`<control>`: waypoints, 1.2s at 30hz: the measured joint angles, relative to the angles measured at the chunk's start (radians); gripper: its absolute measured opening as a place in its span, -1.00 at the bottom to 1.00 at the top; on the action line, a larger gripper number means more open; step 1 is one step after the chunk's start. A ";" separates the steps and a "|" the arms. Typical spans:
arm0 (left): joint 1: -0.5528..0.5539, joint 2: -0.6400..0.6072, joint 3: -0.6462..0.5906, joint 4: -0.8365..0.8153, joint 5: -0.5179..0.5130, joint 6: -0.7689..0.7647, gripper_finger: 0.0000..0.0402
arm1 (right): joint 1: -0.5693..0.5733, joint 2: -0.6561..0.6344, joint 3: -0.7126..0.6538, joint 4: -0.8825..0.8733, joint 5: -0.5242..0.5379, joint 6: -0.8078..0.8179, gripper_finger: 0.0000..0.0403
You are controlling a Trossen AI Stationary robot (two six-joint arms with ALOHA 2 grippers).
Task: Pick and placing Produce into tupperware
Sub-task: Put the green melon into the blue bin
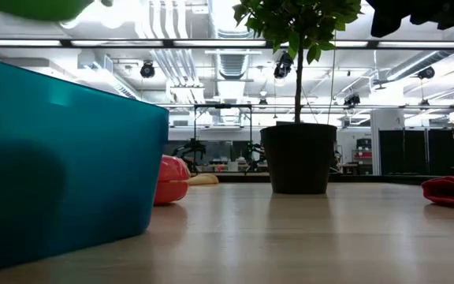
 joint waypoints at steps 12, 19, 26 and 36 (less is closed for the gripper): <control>0.008 0.000 -0.023 -0.186 0.108 -0.143 -0.01 | 0.000 0.000 0.000 0.000 0.000 0.000 -0.36; 0.015 0.006 -0.043 -0.187 0.110 -0.161 -0.01 | 0.000 0.000 0.000 -0.002 0.000 0.000 -0.36; 0.016 0.006 -0.070 -0.182 0.111 -0.172 -0.01 | 0.000 0.000 0.000 -0.003 0.000 -0.001 -0.36; 0.018 0.008 -0.118 -0.127 0.158 -0.231 0.04 | 0.000 0.000 0.000 -0.004 0.000 -0.001 -0.36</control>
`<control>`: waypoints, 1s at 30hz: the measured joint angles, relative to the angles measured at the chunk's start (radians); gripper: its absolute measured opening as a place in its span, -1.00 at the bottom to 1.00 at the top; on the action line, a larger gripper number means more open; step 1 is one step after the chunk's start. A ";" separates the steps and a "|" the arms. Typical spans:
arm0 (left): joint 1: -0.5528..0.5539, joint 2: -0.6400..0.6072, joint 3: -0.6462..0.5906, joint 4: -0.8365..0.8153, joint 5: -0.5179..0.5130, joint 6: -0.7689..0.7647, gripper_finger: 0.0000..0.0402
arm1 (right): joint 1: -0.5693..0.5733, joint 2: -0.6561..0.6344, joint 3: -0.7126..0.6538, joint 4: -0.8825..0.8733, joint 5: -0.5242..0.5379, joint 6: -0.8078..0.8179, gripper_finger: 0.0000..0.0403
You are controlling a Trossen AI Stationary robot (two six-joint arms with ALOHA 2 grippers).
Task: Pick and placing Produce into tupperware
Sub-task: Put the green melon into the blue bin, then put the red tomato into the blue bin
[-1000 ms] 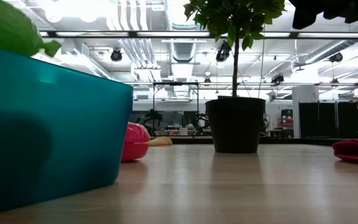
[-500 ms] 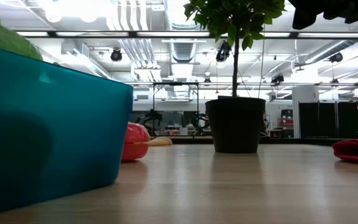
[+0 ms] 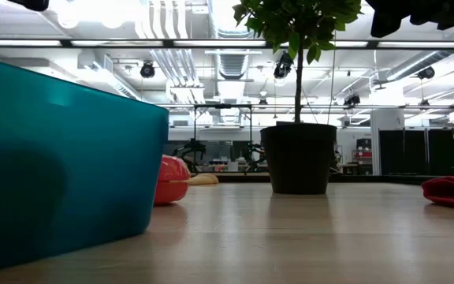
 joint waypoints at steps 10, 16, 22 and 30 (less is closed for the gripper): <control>0.022 0.000 0.000 0.016 0.030 -0.015 0.53 | 0.000 0.000 0.000 0.000 0.000 -0.002 -0.36; 0.038 -0.011 0.043 0.016 0.016 0.098 0.56 | 0.000 0.000 0.000 -0.001 0.000 -0.007 -0.36; 0.063 -0.064 0.058 0.014 -0.096 0.325 0.46 | 0.000 0.000 0.000 -0.002 0.000 -0.006 -0.36; 0.171 -0.131 0.057 0.018 -0.134 0.595 0.45 | 0.000 0.000 0.000 -0.002 0.000 -0.007 -0.36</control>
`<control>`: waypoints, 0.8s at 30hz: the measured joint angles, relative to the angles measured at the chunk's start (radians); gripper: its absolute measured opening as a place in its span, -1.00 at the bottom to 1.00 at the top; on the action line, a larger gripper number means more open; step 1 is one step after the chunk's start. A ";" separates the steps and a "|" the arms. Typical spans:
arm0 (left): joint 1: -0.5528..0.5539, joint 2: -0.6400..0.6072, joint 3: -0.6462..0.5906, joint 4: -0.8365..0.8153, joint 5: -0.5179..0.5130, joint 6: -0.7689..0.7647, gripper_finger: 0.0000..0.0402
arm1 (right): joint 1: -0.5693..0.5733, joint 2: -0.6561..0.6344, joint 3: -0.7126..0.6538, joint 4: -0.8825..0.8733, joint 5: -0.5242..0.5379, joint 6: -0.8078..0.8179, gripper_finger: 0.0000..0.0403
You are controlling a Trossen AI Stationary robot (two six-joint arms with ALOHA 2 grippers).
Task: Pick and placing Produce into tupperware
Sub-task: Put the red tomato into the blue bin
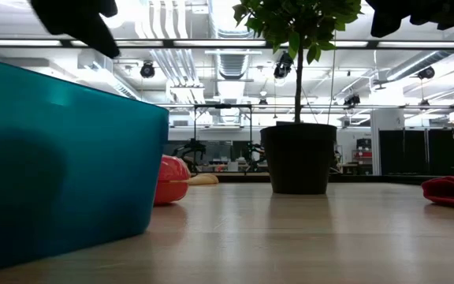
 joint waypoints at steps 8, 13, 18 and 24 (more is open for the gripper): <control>0.134 0.012 -0.004 0.002 0.037 0.314 0.50 | 0.000 0.000 0.000 -0.002 0.000 0.000 -0.36; 0.209 0.012 -0.004 0.005 0.115 0.464 0.66 | 0.000 0.000 0.000 0.001 0.000 -0.017 -0.36; 0.251 0.064 -0.008 -0.001 0.235 0.623 0.75 | 0.000 0.000 0.000 0.002 0.001 -0.055 -0.36; 0.259 0.115 -0.008 0.009 0.244 0.731 0.69 | 0.000 0.000 0.000 0.011 0.001 -0.078 -0.36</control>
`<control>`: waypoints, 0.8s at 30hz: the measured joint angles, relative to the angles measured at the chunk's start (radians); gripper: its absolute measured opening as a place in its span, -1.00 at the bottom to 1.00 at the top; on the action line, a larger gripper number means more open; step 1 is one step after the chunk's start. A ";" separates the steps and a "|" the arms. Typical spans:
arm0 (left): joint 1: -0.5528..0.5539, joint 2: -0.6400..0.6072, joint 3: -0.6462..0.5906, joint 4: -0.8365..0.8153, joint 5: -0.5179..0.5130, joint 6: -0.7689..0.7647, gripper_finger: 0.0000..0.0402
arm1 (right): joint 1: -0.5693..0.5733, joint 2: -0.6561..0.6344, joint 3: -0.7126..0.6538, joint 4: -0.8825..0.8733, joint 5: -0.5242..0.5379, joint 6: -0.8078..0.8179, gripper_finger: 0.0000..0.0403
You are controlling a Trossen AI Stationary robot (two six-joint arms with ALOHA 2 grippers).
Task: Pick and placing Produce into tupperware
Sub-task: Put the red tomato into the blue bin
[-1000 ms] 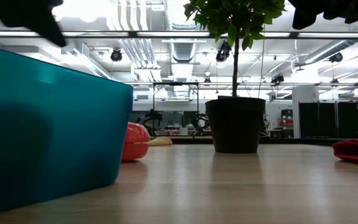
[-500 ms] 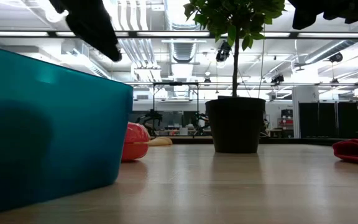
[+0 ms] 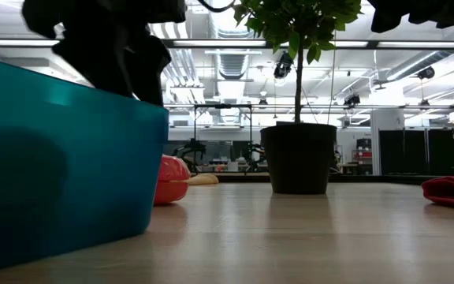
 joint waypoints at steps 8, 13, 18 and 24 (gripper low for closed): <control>0.011 0.061 0.000 0.075 0.003 0.059 0.66 | 0.000 0.000 0.000 0.006 0.001 0.000 -0.36; 0.026 0.099 -0.001 0.079 0.027 0.074 0.66 | 0.000 0.000 0.000 0.007 0.000 0.004 -0.36; 0.041 0.137 -0.002 0.124 0.039 0.078 0.66 | 0.000 0.000 0.000 0.007 0.000 0.005 -0.36; 0.052 0.167 -0.003 0.129 0.074 0.075 0.66 | 0.000 0.000 0.000 0.006 0.000 0.008 -0.36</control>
